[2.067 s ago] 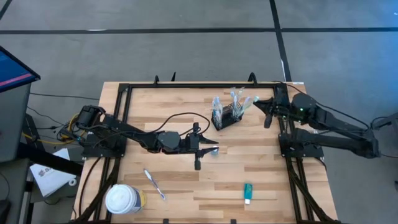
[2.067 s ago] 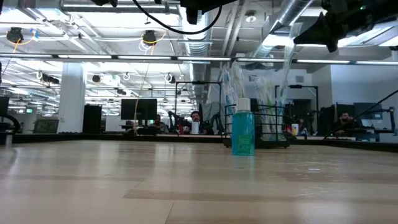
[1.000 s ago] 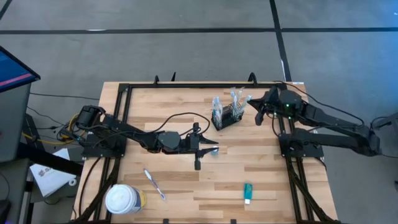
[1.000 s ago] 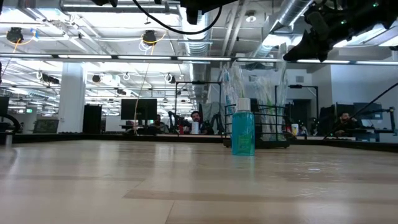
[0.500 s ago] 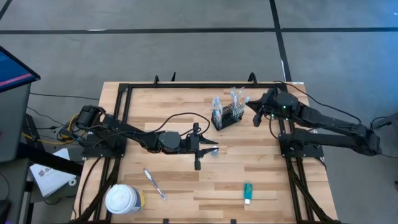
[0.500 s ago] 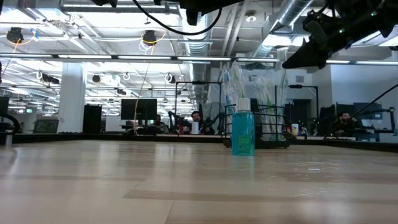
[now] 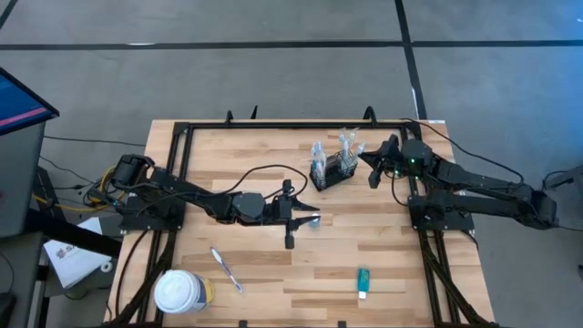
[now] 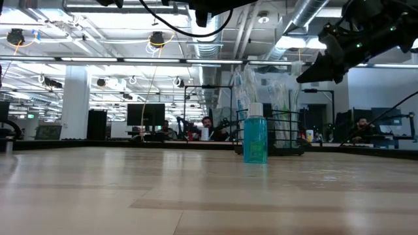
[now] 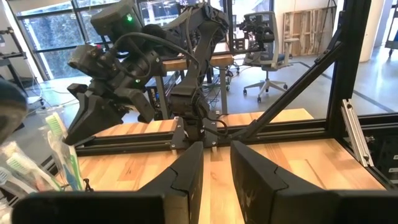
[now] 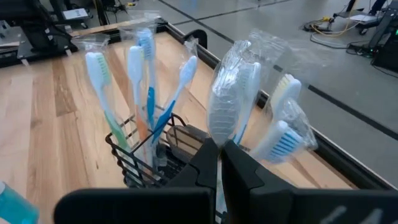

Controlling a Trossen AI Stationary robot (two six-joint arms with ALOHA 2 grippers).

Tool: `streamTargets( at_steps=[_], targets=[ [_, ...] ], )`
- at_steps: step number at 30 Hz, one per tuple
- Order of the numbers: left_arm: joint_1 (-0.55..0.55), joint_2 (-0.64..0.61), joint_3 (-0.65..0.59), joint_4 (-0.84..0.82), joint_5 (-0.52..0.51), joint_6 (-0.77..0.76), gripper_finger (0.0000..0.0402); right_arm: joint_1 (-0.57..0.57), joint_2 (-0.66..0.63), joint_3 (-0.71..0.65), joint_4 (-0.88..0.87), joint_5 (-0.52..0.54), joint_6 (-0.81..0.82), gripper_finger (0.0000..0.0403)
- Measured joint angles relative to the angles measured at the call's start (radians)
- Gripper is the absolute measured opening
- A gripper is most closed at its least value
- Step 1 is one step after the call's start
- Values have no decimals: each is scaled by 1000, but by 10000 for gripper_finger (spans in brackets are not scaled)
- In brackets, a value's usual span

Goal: Pick & Place toothbrushing station
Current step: Put the green toothbrush into the mesh organizer

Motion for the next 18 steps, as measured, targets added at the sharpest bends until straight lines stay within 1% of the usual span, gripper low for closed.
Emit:
streamTargets(
  at_steps=[5,9,14,18],
  targets=[
    [0,0,0,-1,0,0,76,-19,19,0,10,-26,5,0],
    [0,0,0,-1,0,0,76,-34,66,0,18,-31,5,0],
    [0,0,0,-5,1,0,76,-40,123,0,81,-48,5,0],
    [0,0,0,-7,1,0,76,-40,144,0,119,-49,5,4]
  ],
)
